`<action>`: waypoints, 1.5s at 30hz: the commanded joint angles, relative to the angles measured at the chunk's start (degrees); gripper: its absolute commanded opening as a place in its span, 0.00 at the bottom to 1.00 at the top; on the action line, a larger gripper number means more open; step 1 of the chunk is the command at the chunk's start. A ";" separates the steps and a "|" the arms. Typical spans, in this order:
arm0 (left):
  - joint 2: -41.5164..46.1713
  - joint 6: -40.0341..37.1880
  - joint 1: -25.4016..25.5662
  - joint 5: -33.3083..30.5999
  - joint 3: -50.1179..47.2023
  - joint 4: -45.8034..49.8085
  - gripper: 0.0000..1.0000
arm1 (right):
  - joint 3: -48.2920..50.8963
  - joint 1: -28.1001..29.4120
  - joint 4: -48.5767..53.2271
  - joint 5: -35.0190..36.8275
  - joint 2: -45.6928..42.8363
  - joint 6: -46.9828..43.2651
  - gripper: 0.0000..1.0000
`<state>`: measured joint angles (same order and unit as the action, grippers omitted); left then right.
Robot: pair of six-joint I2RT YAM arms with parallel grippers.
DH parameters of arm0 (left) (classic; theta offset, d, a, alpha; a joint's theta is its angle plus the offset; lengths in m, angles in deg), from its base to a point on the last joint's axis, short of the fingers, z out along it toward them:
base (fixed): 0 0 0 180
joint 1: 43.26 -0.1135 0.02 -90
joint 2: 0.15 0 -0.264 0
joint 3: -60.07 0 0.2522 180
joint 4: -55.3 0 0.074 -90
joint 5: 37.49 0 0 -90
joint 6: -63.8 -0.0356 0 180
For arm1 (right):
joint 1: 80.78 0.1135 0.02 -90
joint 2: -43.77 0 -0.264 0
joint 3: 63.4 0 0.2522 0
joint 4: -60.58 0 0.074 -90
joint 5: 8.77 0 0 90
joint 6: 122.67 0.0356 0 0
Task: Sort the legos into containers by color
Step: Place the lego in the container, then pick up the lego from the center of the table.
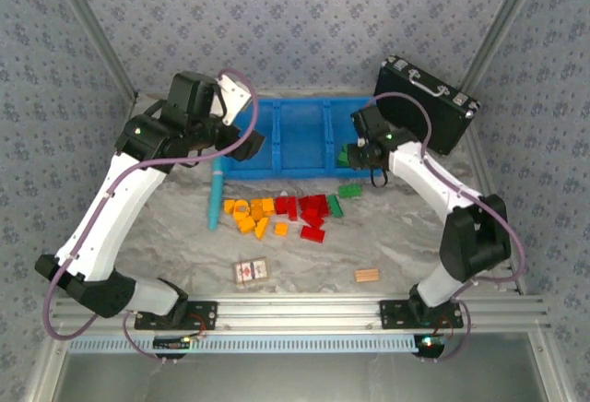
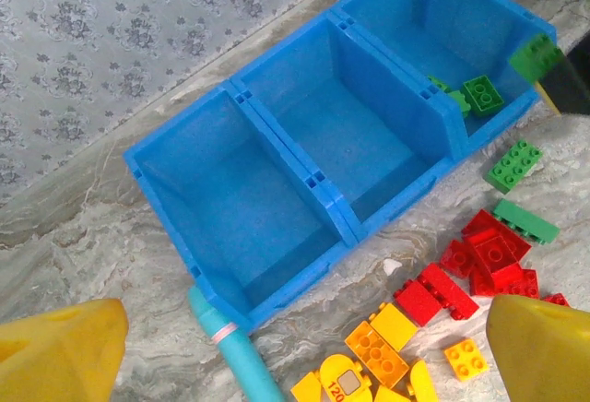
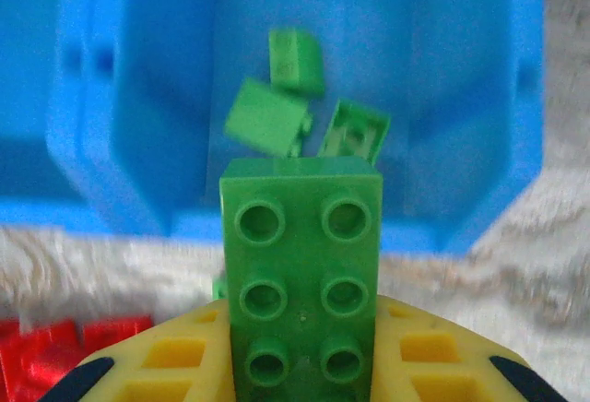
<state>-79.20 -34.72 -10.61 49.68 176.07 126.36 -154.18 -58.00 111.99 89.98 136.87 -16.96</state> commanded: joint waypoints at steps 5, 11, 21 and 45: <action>1.53 0.42 0.32 0.90 2.19 0.42 1.00 | -12.74 -1.88 -0.56 -1.86 12.83 -5.46 0.30; 1.34 0.51 0.33 1.23 2.32 0.62 1.00 | -18.38 -2.79 0.96 -0.28 19.44 -3.48 0.32; 1.54 0.42 0.36 1.21 2.18 0.75 1.00 | -18.90 -3.80 -1.06 -2.32 23.95 -2.52 0.37; 0.96 -0.36 0.32 3.69 3.15 1.41 1.00 | 18.85 0.90 -2.93 -7.03 -6.17 4.76 0.68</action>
<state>-78.92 -34.63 -10.61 52.07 177.51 126.64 -139.47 -57.19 108.87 84.36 130.12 -15.04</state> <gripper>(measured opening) 0.999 0.657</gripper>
